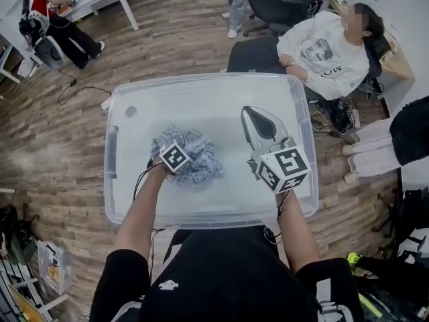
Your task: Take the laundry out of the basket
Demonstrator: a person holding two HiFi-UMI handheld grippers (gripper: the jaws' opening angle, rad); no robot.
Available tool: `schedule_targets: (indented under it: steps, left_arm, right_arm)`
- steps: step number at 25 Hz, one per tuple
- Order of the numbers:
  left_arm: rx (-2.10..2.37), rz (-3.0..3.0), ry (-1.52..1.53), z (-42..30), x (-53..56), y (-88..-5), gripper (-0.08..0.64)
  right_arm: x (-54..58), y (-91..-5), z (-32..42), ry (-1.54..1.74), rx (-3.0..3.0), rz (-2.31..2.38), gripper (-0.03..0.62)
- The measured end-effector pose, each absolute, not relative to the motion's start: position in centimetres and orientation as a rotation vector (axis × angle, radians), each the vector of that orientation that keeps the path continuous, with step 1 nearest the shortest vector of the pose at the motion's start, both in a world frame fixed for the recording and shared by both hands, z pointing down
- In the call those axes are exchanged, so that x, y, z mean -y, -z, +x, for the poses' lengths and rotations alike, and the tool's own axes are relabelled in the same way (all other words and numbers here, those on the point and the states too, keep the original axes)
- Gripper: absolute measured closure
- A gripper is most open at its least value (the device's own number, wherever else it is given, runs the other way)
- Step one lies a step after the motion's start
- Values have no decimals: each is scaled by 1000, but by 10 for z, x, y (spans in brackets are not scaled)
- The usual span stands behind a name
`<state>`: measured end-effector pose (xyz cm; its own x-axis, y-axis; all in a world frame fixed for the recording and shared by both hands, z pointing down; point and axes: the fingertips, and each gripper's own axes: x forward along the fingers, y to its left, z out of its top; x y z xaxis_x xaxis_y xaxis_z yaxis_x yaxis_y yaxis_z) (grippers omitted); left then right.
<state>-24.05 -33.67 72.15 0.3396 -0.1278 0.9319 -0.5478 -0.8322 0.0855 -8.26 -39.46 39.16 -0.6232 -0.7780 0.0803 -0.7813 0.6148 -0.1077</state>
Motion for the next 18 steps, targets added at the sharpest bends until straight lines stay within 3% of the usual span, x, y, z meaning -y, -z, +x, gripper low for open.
schedule_targets:
  steps: [9, 18]
  left_arm:
    - [829, 2324, -1318, -246, 358, -649, 425]
    - [1200, 2431, -945, -253, 377, -544, 425]
  right_arm:
    - [387, -378, -87, -165, 2866, 1265, 594]
    - [389, -367, -90, -129, 2910, 1175, 594]
